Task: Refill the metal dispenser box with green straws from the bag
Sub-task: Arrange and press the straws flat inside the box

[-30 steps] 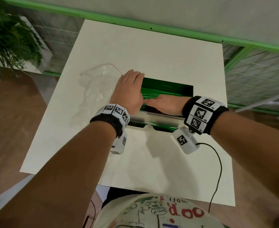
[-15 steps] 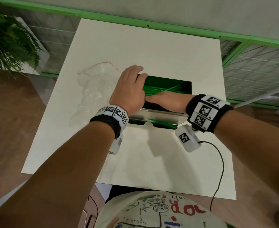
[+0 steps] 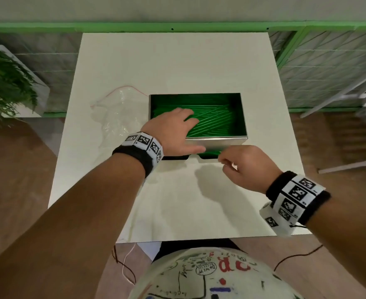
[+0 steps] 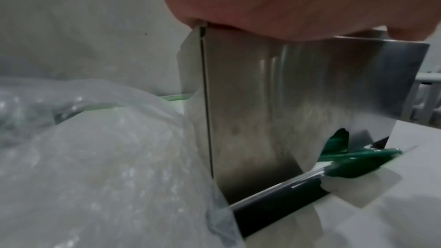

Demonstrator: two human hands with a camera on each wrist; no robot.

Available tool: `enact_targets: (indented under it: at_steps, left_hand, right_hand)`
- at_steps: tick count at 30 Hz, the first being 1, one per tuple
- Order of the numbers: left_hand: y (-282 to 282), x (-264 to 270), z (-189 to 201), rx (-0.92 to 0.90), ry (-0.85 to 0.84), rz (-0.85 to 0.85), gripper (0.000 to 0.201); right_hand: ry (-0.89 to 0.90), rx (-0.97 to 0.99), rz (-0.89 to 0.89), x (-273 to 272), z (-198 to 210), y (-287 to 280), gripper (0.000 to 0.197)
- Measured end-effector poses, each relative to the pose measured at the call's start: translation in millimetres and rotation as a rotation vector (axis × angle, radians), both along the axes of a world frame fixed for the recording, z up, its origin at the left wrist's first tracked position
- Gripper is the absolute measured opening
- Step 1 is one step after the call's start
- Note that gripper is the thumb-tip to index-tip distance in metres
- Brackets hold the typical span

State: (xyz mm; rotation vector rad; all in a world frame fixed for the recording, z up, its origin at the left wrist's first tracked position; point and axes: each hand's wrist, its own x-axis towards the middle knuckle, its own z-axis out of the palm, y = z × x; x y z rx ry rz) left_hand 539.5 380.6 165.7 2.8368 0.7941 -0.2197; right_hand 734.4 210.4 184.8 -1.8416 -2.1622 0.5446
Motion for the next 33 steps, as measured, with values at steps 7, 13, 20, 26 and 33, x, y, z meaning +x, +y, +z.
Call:
enact_targets:
  at_steps: [7,13,20,26,33]
  left_hand:
    - [3,2,-8,0.017,0.006,-0.035,0.065]
    - [3,1,-6,0.018,0.017,-0.033,0.063]
    - [1,1,-2,0.002,0.050,-0.019,0.064]
    - [0,3,0,0.002,0.073,0.009,0.065]
    - [-2,3,0,0.011,0.061,0.026,0.063]
  right_hand:
    - [-0.205,-0.339,-0.130,-21,-54,17,0.031]
    - [-0.170,-0.324,-0.239,-38,-70,8,0.050]
    - [-0.368,-0.254,-0.145,-36,-82,-5,0.072]
    - [-0.414,-0.293,-0.328,-18,-81,-17,0.065]
    - [-0.125,-0.329,-0.407,15,-85,-18,0.054]
